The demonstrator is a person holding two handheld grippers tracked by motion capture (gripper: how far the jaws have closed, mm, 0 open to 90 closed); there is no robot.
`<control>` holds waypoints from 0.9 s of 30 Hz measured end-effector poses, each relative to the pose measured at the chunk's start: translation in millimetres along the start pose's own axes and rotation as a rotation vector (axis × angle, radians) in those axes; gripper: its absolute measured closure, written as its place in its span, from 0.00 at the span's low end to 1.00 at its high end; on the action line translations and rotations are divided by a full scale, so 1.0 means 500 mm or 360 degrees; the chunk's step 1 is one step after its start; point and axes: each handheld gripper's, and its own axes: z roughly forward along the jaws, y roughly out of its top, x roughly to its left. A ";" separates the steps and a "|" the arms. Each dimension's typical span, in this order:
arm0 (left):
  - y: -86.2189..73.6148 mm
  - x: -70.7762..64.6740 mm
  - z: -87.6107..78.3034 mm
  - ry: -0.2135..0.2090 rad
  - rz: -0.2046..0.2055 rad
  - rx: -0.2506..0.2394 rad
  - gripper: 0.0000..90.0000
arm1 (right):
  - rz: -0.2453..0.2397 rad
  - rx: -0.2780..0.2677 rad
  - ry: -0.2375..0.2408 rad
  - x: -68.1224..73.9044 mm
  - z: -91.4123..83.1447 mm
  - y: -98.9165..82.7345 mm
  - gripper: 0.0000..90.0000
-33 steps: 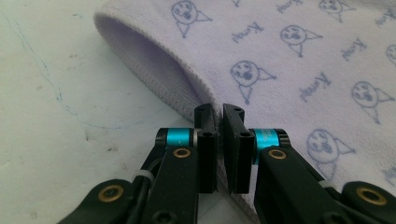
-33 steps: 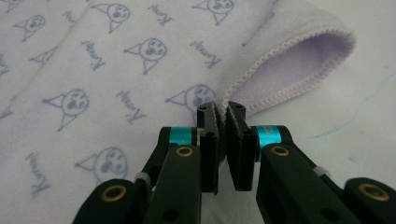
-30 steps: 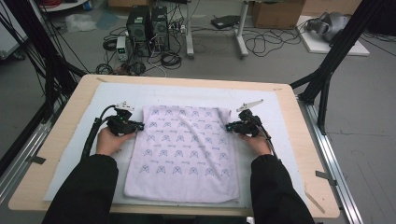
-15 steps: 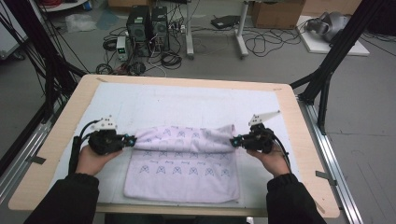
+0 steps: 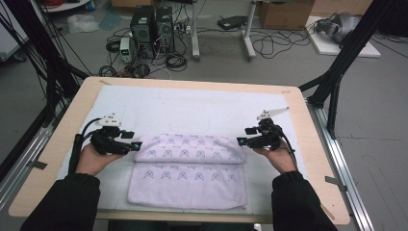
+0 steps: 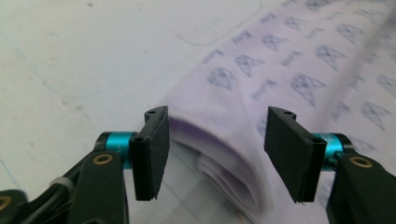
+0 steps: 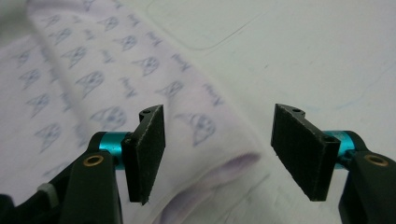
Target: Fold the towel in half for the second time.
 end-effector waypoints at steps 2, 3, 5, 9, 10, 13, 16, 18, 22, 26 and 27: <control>0.003 0.011 0.026 0.0019 -0.0023 0.0039 0.44 | 0.0018 0.0053 0.0013 -0.015 0.027 0.003 0.39; 0.001 0.016 0.039 0.0017 -0.0037 0.0071 0.45 | 0.0025 0.0086 0.0013 -0.022 0.040 0.000 0.40; -0.007 0.026 0.063 -0.0022 -0.0067 0.0115 0.52 | 0.0065 0.0170 0.0048 -0.032 0.063 -0.008 0.44; -0.015 0.029 0.078 -0.0096 -0.0072 0.0126 0.94 | 0.0111 0.0211 0.0214 -0.039 0.084 -0.024 0.87; -0.014 0.026 0.074 -0.0103 -0.0061 0.0116 0.96 | 0.0088 0.0196 0.0249 -0.037 0.080 -0.023 0.91; -0.006 0.017 0.044 -0.0088 -0.0015 0.0053 0.97 | 0.0012 0.0173 0.0252 -0.018 0.062 -0.013 0.95; 0.000 0.001 -0.003 -0.0088 0.0027 -0.0040 0.97 | -0.0081 0.0096 0.0235 0.015 0.026 0.002 0.95; -0.001 -0.016 -0.035 -0.0098 0.0057 -0.0087 0.97 | -0.0143 0.0028 0.0233 0.042 -0.006 0.009 0.95; -0.029 -0.067 -0.094 -0.0139 0.0126 -0.0151 0.97 | -0.0231 -0.0073 0.0276 0.102 -0.072 -0.004 0.95; -0.083 -0.114 -0.135 -0.0182 0.0160 -0.0136 0.86 | -0.0285 -0.0086 0.0387 0.159 -0.111 -0.065 0.87; -0.093 -0.119 -0.142 -0.0175 0.0163 -0.0137 0.78 | -0.0290 -0.0115 0.0385 0.165 -0.118 -0.079 0.83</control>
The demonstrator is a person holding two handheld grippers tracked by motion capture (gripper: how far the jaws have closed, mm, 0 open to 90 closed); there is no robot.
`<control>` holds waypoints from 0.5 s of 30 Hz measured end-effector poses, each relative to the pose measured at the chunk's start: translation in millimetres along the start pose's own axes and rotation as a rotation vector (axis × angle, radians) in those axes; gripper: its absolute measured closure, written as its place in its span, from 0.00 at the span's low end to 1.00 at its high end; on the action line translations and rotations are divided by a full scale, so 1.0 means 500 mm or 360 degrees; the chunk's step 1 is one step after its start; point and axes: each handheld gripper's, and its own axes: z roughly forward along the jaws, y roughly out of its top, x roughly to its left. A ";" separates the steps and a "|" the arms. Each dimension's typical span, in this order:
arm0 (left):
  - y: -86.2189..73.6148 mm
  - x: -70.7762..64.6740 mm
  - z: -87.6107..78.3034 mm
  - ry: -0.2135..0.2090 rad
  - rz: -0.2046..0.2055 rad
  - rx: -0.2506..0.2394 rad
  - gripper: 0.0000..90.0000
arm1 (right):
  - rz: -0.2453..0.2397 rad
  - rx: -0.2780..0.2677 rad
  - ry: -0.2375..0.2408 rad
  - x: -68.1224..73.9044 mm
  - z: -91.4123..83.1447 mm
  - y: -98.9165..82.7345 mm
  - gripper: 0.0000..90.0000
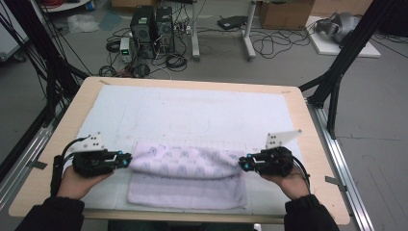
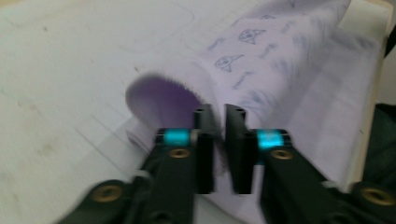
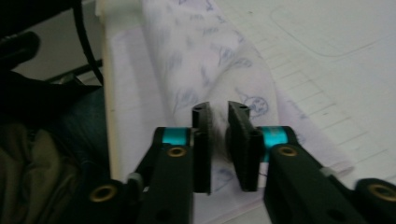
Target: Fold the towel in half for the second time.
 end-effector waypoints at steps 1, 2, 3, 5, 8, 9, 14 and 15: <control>-0.005 -0.004 -0.003 0.0010 0.0004 0.0013 0.76 | 0.0008 0.0001 -0.0007 0.007 -0.003 -0.009 0.78; -0.008 -0.005 -0.002 0.0020 0.0002 0.0032 0.73 | 0.0003 -0.0007 -0.0025 0.009 -0.004 -0.015 0.76; -0.009 -0.006 0.001 0.0034 -0.0008 0.0038 0.69 | 0.0008 -0.0016 -0.0029 0.011 -0.001 -0.020 0.75; -0.007 -0.004 0.011 0.0043 -0.0010 0.0044 0.63 | -0.0019 0.0012 -0.0095 0.010 0.011 -0.021 0.68; 0.006 -0.011 0.033 0.0009 -0.0002 0.0050 0.57 | -0.0052 0.0022 -0.0104 0.006 0.039 -0.016 0.63; 0.011 -0.013 0.042 -0.0001 -0.0005 0.0060 0.55 | -0.0068 0.0045 -0.0129 0.005 0.049 -0.014 0.62; 0.019 -0.020 0.082 0.0002 0.0003 0.0139 0.52 | -0.0063 0.0020 -0.0092 0.010 0.077 0.005 0.58; 0.019 -0.021 0.088 0.0016 0.0021 0.0160 0.54 | -0.0072 0.0041 -0.0087 0.011 0.083 0.008 0.56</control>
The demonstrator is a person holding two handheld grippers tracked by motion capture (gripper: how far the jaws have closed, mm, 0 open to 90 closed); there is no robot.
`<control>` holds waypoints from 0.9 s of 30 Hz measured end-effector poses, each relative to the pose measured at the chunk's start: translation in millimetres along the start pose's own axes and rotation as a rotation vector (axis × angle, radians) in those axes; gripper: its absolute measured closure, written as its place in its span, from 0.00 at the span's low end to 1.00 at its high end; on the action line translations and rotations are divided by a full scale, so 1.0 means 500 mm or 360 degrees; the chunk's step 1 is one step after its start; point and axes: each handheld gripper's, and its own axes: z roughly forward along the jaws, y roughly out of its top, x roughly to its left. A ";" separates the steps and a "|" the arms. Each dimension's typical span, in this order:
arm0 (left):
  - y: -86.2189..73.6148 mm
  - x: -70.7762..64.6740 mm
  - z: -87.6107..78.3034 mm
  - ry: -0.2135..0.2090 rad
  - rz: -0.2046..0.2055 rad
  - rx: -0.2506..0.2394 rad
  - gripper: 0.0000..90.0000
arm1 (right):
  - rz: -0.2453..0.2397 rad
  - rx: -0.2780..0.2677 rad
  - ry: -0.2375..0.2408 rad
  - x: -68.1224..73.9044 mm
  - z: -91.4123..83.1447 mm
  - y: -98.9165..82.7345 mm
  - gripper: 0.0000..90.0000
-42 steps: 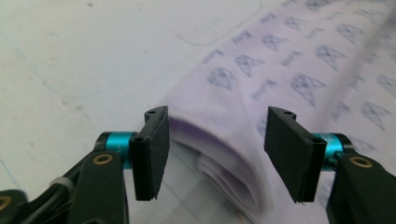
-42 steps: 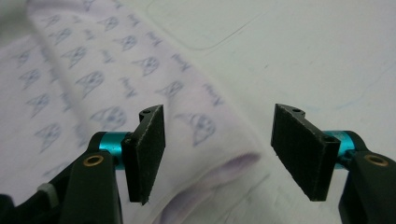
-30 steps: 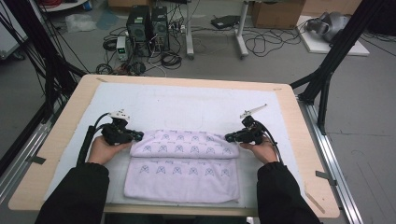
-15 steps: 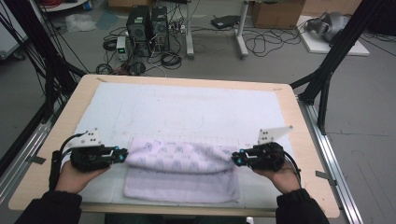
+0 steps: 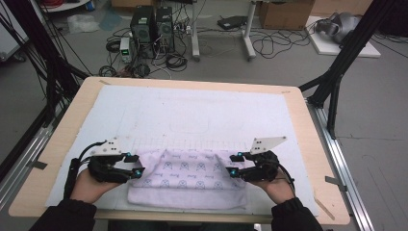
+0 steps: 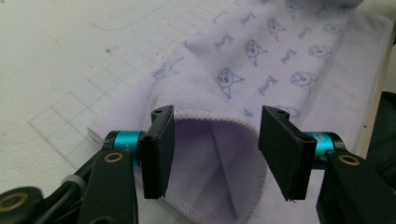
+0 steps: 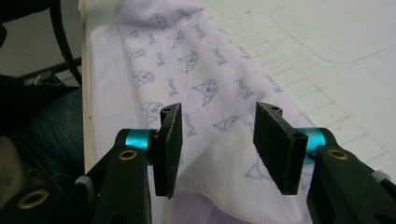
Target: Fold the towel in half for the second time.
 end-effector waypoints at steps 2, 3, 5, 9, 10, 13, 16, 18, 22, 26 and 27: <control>0.001 0.000 0.010 -0.0009 0.0005 0.0023 0.63 | 0.0002 0.0029 0.0008 0.002 0.009 0.002 0.56; 0.001 -0.002 0.015 0.0006 0.0009 0.0035 0.70 | 0.0003 0.0040 0.0006 0.002 0.014 0.001 0.55; -0.001 0.000 0.023 0.0006 0.0016 0.0058 0.80 | 0.0012 0.0090 -0.0026 -0.001 0.024 -0.002 0.55; -0.007 0.007 0.028 0.0030 0.0010 0.0057 0.99 | -0.0056 0.0239 -0.0096 -0.009 0.035 -0.010 0.82; -0.010 0.010 0.025 0.0043 0.0002 0.0052 0.99 | -0.0071 0.0256 -0.0094 -0.012 0.035 -0.014 0.85; -0.022 0.025 0.010 0.0071 -0.0038 0.0042 1.00 | -0.0043 0.0257 -0.0108 -0.024 0.022 -0.026 0.88; -0.034 0.038 -0.008 0.0094 -0.0071 0.0034 1.00 | -0.0004 0.0227 -0.0134 -0.039 0.001 -0.042 0.88; -0.034 0.038 -0.020 0.0086 -0.0085 0.0005 0.96 | 0.0029 0.0223 -0.0148 -0.047 -0.012 -0.051 0.87; -0.010 0.024 -0.029 0.0072 -0.0054 -0.0034 0.81 | 0.0051 0.0117 -0.0145 -0.047 -0.035 -0.047 0.83; 0.026 0.002 -0.019 0.0028 -0.0003 -0.0070 0.73 | -0.0045 0.0061 -0.0156 -0.026 -0.040 -0.020 0.81; 0.035 -0.003 -0.015 0.0012 0.0011 -0.0076 0.72 | -0.0064 0.0055 -0.0143 -0.023 -0.037 -0.015 0.80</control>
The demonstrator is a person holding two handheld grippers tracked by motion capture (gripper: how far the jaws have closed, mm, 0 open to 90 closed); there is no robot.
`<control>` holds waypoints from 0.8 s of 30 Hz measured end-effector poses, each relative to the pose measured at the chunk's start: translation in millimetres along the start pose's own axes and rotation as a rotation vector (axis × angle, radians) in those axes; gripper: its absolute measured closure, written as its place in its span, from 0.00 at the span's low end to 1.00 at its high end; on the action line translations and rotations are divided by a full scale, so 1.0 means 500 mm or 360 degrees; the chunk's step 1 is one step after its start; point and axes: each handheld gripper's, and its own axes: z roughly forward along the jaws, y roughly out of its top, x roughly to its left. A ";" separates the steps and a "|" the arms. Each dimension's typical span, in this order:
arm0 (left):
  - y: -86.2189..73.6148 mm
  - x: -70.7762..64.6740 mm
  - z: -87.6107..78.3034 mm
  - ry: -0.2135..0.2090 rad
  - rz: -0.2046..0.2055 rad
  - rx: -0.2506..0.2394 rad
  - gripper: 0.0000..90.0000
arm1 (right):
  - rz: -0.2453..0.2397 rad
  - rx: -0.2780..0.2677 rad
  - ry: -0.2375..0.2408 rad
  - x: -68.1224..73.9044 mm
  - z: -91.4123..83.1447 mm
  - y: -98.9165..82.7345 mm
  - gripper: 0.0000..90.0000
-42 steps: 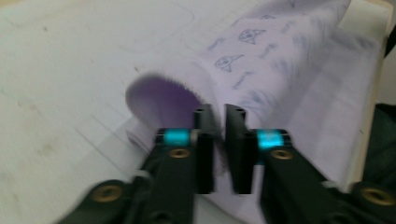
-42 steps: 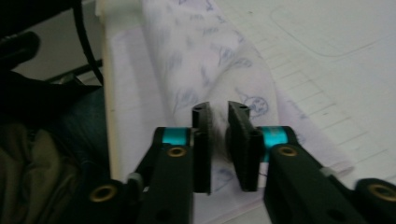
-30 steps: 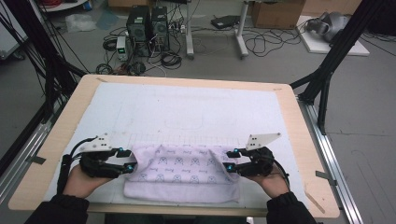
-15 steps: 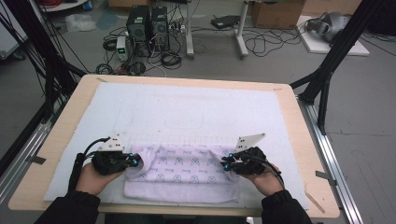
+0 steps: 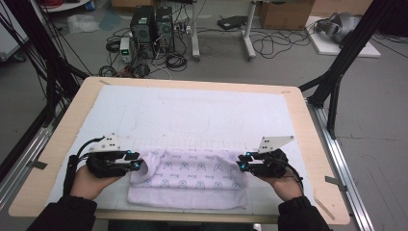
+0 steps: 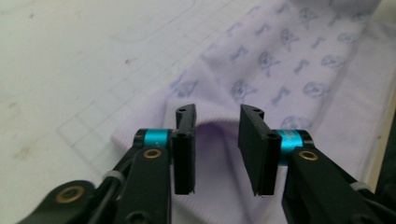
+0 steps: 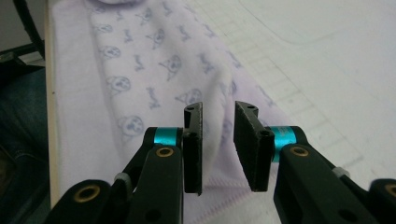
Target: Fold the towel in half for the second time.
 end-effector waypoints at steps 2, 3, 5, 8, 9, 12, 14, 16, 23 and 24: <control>0.014 -0.011 0.013 -0.0031 0.0030 -0.0012 0.71 | -0.0024 0.0005 0.0008 0.005 0.009 0.007 0.79; 0.020 -0.015 0.022 -0.0053 0.0037 -0.0009 0.69 | -0.0033 0.0013 0.0019 0.006 0.016 0.008 0.78; 0.027 -0.022 0.044 -0.0082 0.0051 0.0018 0.67 | -0.0030 0.0036 0.0021 0.007 0.028 0.007 0.76; 0.023 -0.024 0.078 -0.0089 0.0082 0.0116 0.67 | -0.0028 0.0093 0.0029 0.006 0.046 -0.001 0.76; 0.017 -0.022 0.086 -0.0099 0.0083 0.0138 0.73 | -0.0032 0.0118 0.0028 0.006 0.050 -0.004 0.76; -0.006 -0.004 0.094 -0.0048 0.0082 0.0239 0.87 | -0.0005 0.0146 0.0032 -0.001 0.055 -0.019 0.76; -0.023 0.011 0.087 0.0020 0.0092 0.0289 0.89 | 0.0013 0.0158 0.0023 -0.005 0.053 -0.030 0.77; -0.038 0.026 0.077 0.0093 0.0080 0.0336 0.89 | 0.0027 0.0179 0.0011 -0.009 0.052 -0.042 0.78; -0.053 0.054 0.035 0.0162 -0.0004 0.0281 0.82 | 0.0015 0.0150 -0.0016 -0.008 0.043 -0.045 0.77; -0.049 0.054 0.028 0.0135 -0.0011 0.0242 0.79 | 0.0003 0.0125 -0.0018 -0.007 0.039 -0.042 0.77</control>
